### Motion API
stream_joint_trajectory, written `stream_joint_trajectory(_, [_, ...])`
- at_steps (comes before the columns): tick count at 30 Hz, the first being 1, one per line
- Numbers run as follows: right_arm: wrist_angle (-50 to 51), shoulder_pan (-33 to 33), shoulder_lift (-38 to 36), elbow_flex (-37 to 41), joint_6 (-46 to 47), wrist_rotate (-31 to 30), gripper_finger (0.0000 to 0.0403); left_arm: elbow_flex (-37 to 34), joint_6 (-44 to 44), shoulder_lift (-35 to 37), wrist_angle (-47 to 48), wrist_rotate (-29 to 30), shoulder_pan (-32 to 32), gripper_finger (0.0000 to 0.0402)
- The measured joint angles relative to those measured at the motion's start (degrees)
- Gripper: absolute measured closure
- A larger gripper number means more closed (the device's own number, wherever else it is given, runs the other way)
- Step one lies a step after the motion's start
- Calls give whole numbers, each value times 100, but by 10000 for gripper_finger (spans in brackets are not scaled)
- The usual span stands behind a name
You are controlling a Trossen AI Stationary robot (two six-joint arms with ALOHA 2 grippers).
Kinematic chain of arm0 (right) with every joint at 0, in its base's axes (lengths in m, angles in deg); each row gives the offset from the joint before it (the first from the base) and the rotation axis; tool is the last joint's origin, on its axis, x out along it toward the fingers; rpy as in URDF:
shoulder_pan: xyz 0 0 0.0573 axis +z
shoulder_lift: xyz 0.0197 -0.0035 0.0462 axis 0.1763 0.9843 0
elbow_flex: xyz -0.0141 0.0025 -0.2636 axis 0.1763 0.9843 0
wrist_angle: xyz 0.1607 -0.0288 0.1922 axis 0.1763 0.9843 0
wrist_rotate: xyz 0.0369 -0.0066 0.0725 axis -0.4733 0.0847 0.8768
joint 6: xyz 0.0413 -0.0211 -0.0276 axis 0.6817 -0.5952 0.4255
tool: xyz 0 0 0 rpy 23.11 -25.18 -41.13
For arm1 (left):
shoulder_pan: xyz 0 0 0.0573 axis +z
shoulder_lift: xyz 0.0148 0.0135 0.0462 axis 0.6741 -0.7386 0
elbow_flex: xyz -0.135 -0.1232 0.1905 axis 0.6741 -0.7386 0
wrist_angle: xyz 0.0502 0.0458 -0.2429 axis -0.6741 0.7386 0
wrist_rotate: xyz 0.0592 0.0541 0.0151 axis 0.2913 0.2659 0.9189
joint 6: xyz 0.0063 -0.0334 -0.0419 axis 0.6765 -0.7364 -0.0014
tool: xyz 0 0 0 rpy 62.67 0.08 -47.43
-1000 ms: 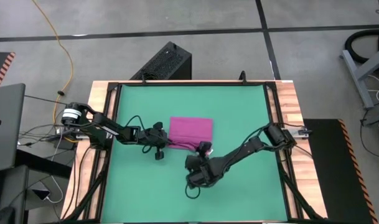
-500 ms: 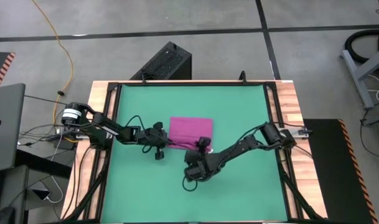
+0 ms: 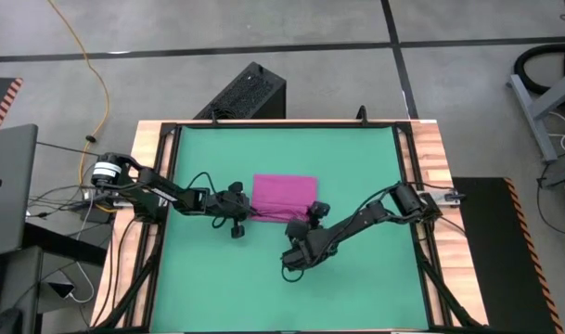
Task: Roll towel into tight, uniform cylinder
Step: Roll the pink towel
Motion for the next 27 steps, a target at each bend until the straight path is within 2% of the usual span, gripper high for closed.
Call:
stream_joint_trajectory(3, [189, 29, -9, -70, 171, -89, 134, 0, 2, 0, 0, -2, 0, 401])
stream_joint_trajectory(10, [78, 329, -98, -351, -148, -620, 134, 0, 4, 0, 1, -3, 0, 401])
stream_joint_trajectory(15, [537, 316, -142, -379, 338, -659, 134, -2, 48, 0, 6, -4, 0, 401])
stream_joint_trajectory(21, [-704, 428, -90, -381, -358, -508, 134, -2, 48, 0, 1, -7, 0, 401])
stream_joint_trajectory(27, [-1219, 284, 13, -379, -809, -522, 134, -4, 48, -1, -27, -9, 0, 401])
